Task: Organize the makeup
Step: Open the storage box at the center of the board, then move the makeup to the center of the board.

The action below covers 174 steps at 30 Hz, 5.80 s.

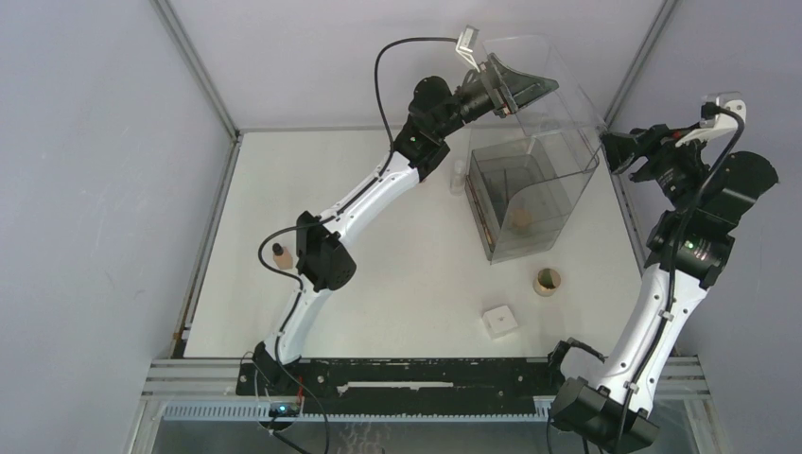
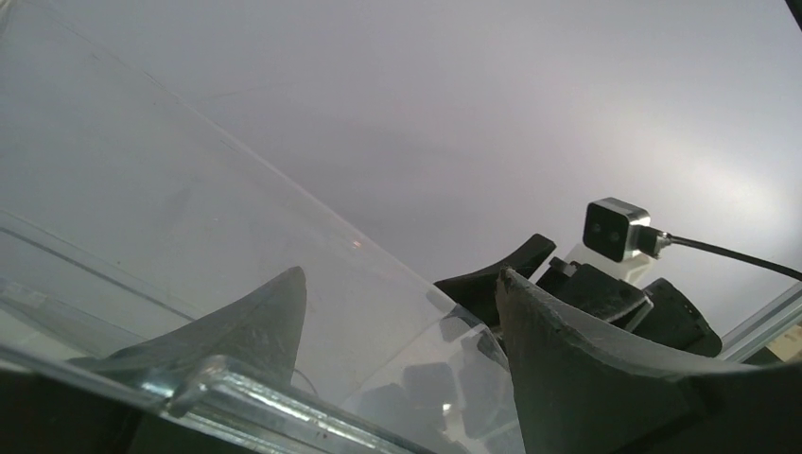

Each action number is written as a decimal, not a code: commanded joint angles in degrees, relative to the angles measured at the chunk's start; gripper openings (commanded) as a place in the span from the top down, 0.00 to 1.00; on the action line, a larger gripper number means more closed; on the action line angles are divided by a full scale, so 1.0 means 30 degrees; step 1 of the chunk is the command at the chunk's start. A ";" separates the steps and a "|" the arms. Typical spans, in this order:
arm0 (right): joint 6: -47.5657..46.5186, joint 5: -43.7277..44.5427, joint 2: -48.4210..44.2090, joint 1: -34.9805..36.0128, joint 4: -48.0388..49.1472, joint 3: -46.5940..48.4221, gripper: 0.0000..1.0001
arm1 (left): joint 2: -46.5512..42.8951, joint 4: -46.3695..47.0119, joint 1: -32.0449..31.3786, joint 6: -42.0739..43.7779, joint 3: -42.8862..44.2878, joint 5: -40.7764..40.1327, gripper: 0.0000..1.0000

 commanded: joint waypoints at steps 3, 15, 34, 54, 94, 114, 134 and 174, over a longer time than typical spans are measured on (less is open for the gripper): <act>-0.3089 -0.0613 -0.0599 0.1130 0.0601 -0.0168 0.31 | -0.0031 -0.0404 -0.0325 0.0530 0.0791 0.0504 0.22; -0.3240 0.6037 -0.0327 0.4644 0.2720 -0.1307 0.32 | -0.0367 -0.0207 -0.0661 0.0812 0.0878 0.0324 0.21; 0.3037 1.1127 0.0022 0.3701 0.5591 -0.4994 0.33 | -0.1274 -0.0978 -0.0706 0.2115 0.0030 0.0771 0.18; 0.8560 0.4416 0.1991 0.1243 1.0452 -0.6262 0.98 | -0.2272 -0.2034 -0.0707 0.3609 -0.0113 0.1502 0.14; 0.6514 1.1609 0.3561 0.0222 -0.3002 0.1016 0.00 | -1.5768 -1.1258 0.2054 1.0707 -1.5559 -0.4189 0.00; 0.0878 1.6627 -0.1999 2.0574 -0.5667 -0.0031 0.02 | -2.6385 -2.3575 1.1336 1.0435 -2.6001 -1.4330 0.00; 0.1148 1.7398 0.1567 2.5906 -0.5911 -0.0621 0.00 | -1.7870 -2.0044 1.5000 1.4826 -2.8468 -1.2176 0.15; 0.2122 1.6897 -0.1298 2.1205 -0.8726 -0.2021 0.01 | -0.8989 -2.1054 0.0661 1.2449 -1.7301 -1.0675 0.71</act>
